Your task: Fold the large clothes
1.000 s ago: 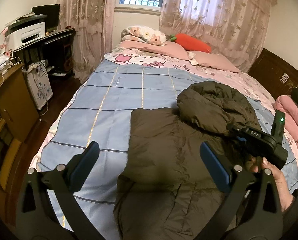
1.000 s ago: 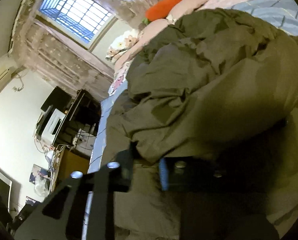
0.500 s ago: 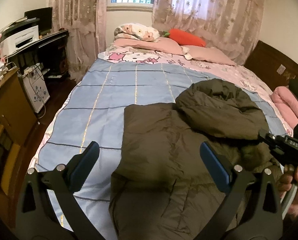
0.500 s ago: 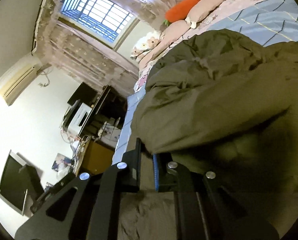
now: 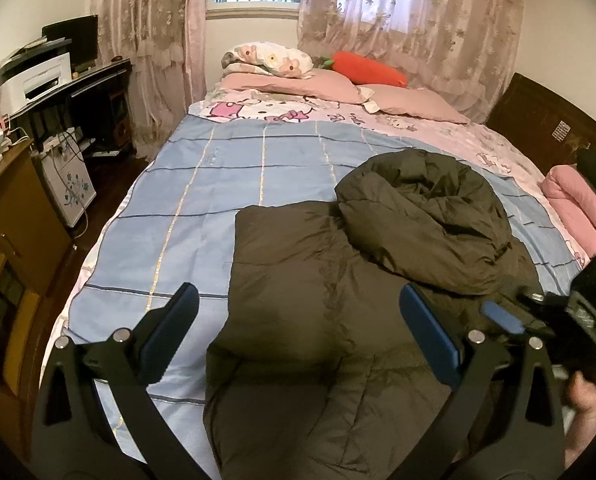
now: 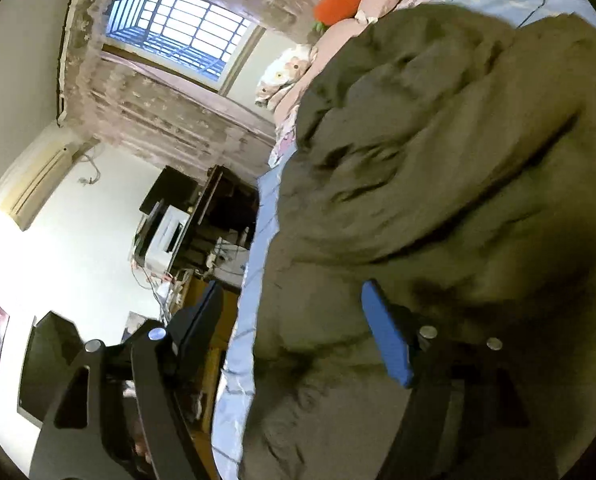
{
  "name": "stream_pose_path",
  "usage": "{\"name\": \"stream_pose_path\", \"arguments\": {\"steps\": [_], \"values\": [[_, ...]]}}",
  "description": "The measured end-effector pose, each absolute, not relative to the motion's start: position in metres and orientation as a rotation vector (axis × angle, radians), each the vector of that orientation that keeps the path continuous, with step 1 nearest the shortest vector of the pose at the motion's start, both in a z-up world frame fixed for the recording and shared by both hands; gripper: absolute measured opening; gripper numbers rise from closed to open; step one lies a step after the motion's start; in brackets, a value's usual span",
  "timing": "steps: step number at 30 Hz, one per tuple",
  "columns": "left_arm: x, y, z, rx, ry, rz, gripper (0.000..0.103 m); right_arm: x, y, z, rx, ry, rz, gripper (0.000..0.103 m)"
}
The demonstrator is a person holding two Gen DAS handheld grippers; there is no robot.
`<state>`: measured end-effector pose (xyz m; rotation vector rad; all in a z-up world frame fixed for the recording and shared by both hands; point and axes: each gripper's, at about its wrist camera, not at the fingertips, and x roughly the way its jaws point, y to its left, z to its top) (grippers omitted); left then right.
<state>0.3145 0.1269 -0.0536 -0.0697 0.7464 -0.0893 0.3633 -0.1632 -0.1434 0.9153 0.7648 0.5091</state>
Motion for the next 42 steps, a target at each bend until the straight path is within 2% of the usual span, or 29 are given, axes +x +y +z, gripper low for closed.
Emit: {"name": "stream_pose_path", "arguments": {"steps": [4, 6, 8, 15, 21, 28, 29, 32, 33, 36, 42], "values": [[0.317, 0.132, -0.054, -0.080, 0.747, -0.082, 0.101, 0.389, -0.133, -0.154, 0.948, 0.760, 0.509, 0.071], [0.318, 0.137, -0.054, -0.091, 0.746, -0.077, 0.101, 0.400, -0.126, -0.155, 0.949, 0.742, 0.497, 0.065], [0.319, 0.142, -0.054, -0.101, 0.748, -0.070, 0.101, 0.415, -0.122, -0.163, 0.997, 0.762, 0.493, 0.063], [0.321, 0.155, -0.058, -0.133, 0.758, -0.055, 0.101, 0.436, -0.119, -0.187, 1.185, 0.791, 0.419, 0.063], [0.321, 0.160, -0.059, -0.140, 0.757, -0.051, 0.101, 0.412, -0.113, -0.177, 1.175, 0.767, 0.408, 0.063], [0.321, 0.165, -0.063, -0.154, 0.767, -0.057, 0.101, 0.441, -0.116, -0.182, 1.162, 0.719, 0.306, 0.063], [0.321, 0.165, -0.063, -0.150, 0.767, -0.059, 0.101, 0.447, -0.114, -0.181, 1.152, 0.705, 0.305, 0.059], [0.320, 0.166, -0.063, -0.149, 0.766, -0.059, 0.101, 0.464, -0.110, -0.178, 1.119, 0.701, 0.301, 0.024], [0.321, 0.167, -0.063, -0.153, 0.766, -0.056, 0.101, 0.465, -0.110, -0.177, 1.118, 0.700, 0.301, 0.018], [0.321, 0.171, -0.063, -0.163, 0.765, -0.050, 0.101, 0.456, -0.112, -0.160, 1.117, 0.664, 0.376, 0.012], [0.322, 0.174, -0.062, -0.173, 0.764, -0.050, 0.101, 0.406, -0.131, -0.136, 1.139, 0.612, 0.503, 0.010]]}}
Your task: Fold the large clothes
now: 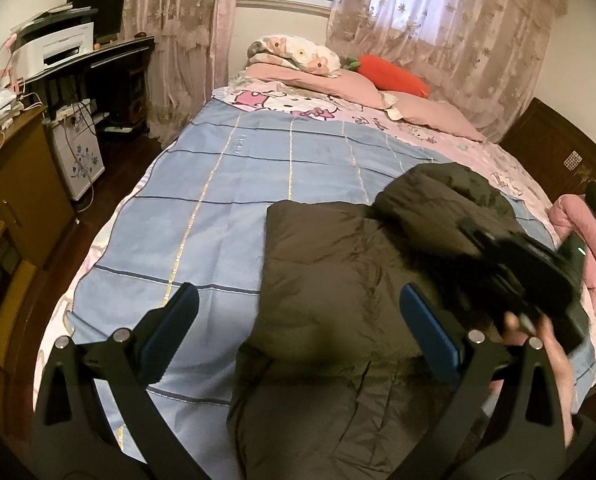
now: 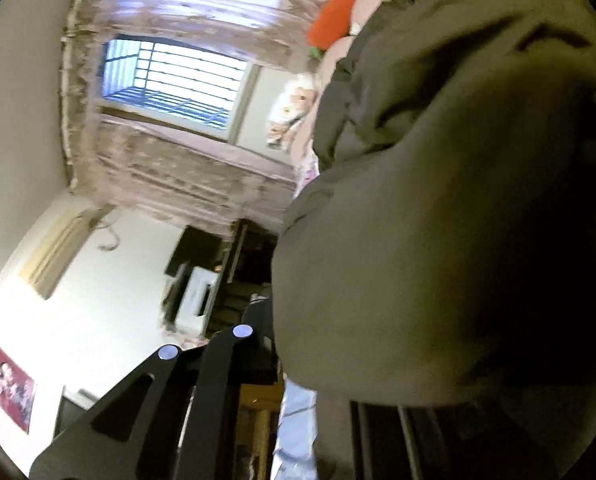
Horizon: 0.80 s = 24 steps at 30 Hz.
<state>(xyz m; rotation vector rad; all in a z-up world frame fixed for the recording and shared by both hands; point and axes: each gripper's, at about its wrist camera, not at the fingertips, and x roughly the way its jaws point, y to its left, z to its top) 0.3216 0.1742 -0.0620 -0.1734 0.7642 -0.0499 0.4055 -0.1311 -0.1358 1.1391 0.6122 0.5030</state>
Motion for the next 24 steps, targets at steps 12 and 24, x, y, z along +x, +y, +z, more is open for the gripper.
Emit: {"name": "stream_pose_path", "arguments": {"steps": [12, 24], "values": [[0.318, 0.168, -0.061, -0.152, 0.769, -0.065, 0.101, 0.368, -0.144, -0.197, 1.007, 0.895, 0.291, 0.007], [0.316, 0.149, -0.060, -0.116, 0.757, -0.097, 0.101, 0.339, -0.105, -0.089, 0.309, 0.842, 0.306, 0.087]]}}
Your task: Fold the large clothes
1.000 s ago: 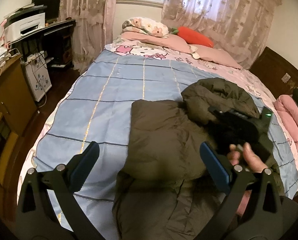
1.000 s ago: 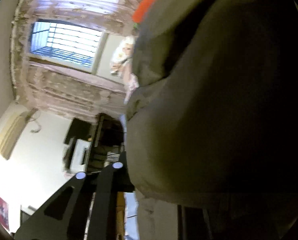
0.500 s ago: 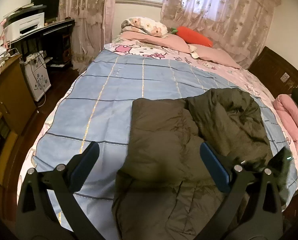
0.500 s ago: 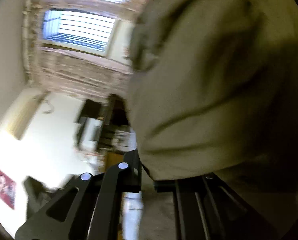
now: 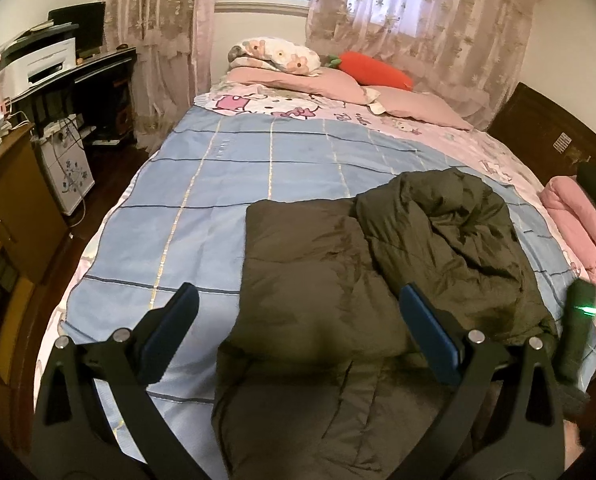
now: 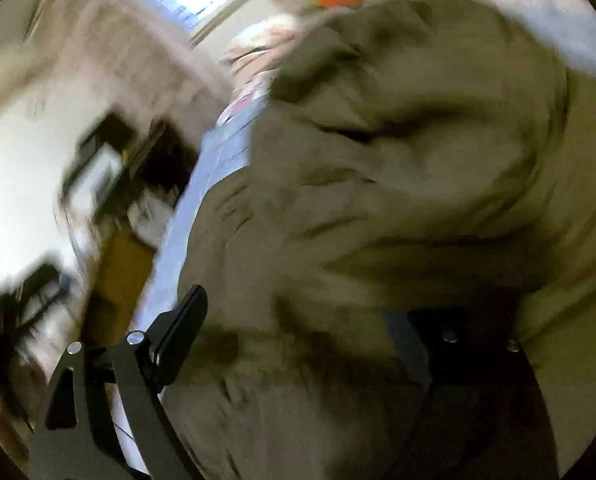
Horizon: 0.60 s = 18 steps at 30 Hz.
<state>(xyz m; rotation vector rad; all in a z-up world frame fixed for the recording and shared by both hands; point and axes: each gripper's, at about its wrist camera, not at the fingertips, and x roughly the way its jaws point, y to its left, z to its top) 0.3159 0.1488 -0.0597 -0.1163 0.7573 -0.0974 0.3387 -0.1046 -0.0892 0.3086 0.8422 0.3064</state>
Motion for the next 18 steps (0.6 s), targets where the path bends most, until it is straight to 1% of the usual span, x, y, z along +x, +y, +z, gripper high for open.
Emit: {"name": "stream_pose_path", "arguments": {"steps": [2, 3, 5, 6, 8, 9, 11, 14, 16, 18], "values": [[0.317, 0.145, -0.061, -0.114, 0.761, -0.101, 0.101, 0.335, -0.105, -0.061, 0.117, 0.719, 0.245, 0.088], [0.318, 0.142, -0.063, -0.116, 0.762, -0.106, 0.101, 0.337, -0.109, -0.049, 0.014, 0.649, 0.195, 0.090], [0.318, 0.136, -0.066, -0.119, 0.767, -0.118, 0.101, 0.348, -0.125, -0.042, -0.100, 0.584, 0.118, 0.092], [0.319, 0.131, -0.068, -0.117, 0.774, -0.127, 0.101, 0.353, -0.144, -0.048, -0.115, 0.579, 0.091, 0.092], [0.320, 0.119, -0.071, -0.099, 0.786, -0.138, 0.101, 0.385, -0.174, -0.055, -0.102, 0.612, 0.033, 0.092], [0.320, 0.115, -0.071, -0.091, 0.787, -0.142, 0.101, 0.403, -0.189, -0.065, -0.075, 0.674, 0.022, 0.092], [0.322, 0.107, -0.071, -0.077, 0.787, -0.154, 0.101, 0.411, -0.212, -0.095, -0.042, 0.766, 0.005, 0.092], [0.324, 0.095, -0.071, -0.064, 0.787, -0.173, 0.101, 0.419, -0.207, -0.140, -0.035, 0.918, 0.052, 0.092], [0.327, 0.089, -0.073, -0.056, 0.792, -0.179, 0.101, 0.409, -0.199, -0.160, -0.053, 0.940, 0.072, 0.092], [0.330, 0.083, -0.076, -0.047, 0.802, -0.182, 0.101, 0.402, -0.195, -0.175, -0.082, 0.922, 0.079, 0.093]]}}
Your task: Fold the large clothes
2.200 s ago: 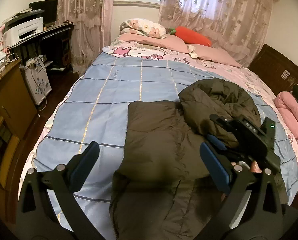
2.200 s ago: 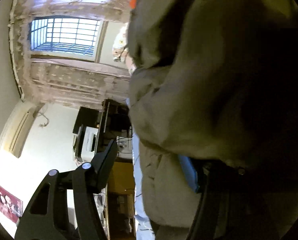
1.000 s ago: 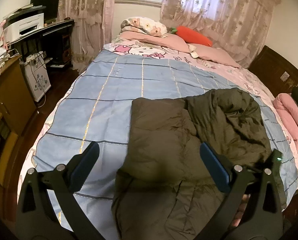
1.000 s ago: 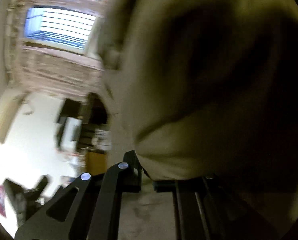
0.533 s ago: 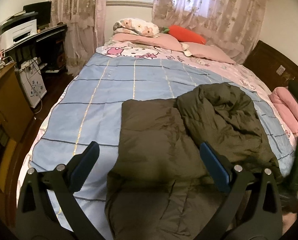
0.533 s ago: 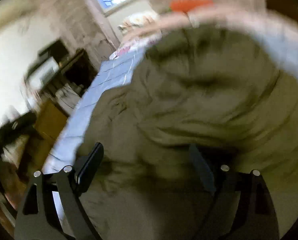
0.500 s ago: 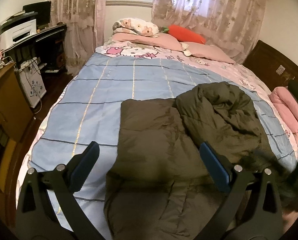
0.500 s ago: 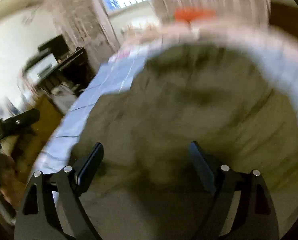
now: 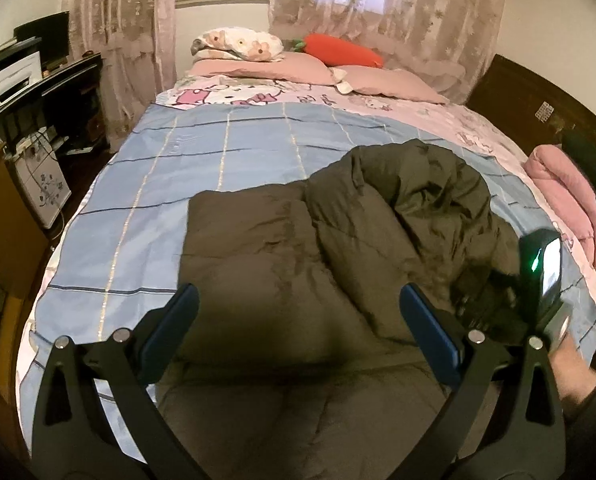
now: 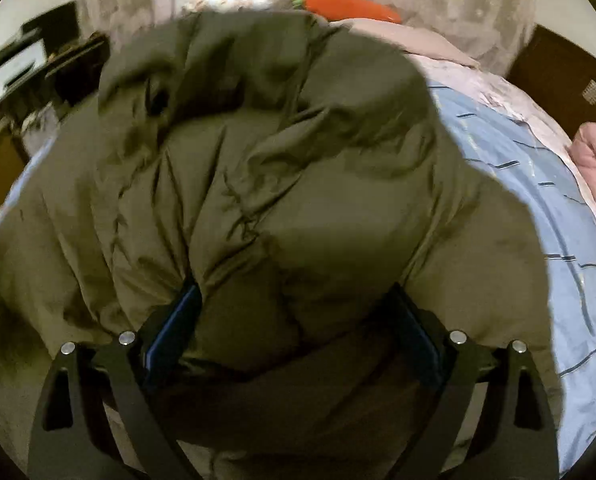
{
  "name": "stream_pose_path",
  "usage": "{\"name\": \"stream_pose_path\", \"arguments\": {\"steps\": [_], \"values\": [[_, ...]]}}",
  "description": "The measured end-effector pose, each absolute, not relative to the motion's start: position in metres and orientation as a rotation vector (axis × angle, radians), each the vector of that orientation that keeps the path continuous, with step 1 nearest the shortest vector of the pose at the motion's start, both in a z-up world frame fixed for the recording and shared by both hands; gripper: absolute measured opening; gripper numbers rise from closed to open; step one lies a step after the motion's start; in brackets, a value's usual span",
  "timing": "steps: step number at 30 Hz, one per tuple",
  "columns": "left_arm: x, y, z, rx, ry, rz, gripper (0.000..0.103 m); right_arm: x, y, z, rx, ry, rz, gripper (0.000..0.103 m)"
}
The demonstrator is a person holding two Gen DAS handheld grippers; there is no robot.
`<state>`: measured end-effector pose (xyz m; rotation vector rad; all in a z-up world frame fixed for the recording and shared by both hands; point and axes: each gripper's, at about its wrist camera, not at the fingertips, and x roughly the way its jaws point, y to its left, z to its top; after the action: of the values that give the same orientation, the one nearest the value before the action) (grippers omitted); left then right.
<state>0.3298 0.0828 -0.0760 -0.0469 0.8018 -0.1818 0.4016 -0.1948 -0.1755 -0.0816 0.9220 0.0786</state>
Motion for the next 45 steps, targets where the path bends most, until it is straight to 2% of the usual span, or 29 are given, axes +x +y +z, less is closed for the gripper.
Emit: {"name": "stream_pose_path", "arguments": {"steps": [5, 10, 13, 15, 18, 22, 24, 30, 37, 45], "values": [[0.332, 0.069, -0.078, -0.018, 0.808, -0.193, 0.101, 0.404, -0.201, -0.175, -0.031, 0.950, 0.082, 0.093], [0.333, 0.056, -0.080, 0.008, 0.806, -0.204, 0.101, 0.395, -0.207, -0.133, 0.002, 0.798, 0.084, 0.093], [0.331, 0.047, -0.083, 0.025, 0.809, -0.213, 0.101, 0.409, -0.204, -0.172, -0.013, 0.988, 0.106, 0.093], [0.331, 0.044, -0.084, 0.035, 0.809, -0.218, 0.101, 0.411, -0.207, -0.182, -0.018, 0.980, 0.110, 0.093], [0.331, 0.041, -0.083, 0.042, 0.804, -0.233, 0.101, 0.399, -0.217, -0.161, 0.057, 0.915, 0.108, 0.093], [0.328, 0.036, -0.083, 0.044, 0.807, -0.241, 0.101, 0.344, -0.226, -0.111, 0.101, 0.761, 0.109, 0.093], [0.319, 0.032, -0.080, 0.061, 0.801, -0.240, 0.101, 0.311, -0.227, -0.090, 0.076, 0.723, 0.127, 0.096], [0.259, 0.013, -0.070, 0.150, 0.758, -0.228, 0.101, 0.200, -0.228, -0.045, 0.002, 0.588, 0.129, 0.102], [0.154, 0.012, -0.086, 0.082, 0.801, -0.246, 0.101, 0.104, -0.253, -0.033, -0.027, 0.515, 0.099, 0.102], [0.075, 0.029, -0.126, 0.132, 0.916, -0.194, 0.101, 0.049, -0.284, -0.059, 0.075, 0.529, 0.122, 0.102]]}}
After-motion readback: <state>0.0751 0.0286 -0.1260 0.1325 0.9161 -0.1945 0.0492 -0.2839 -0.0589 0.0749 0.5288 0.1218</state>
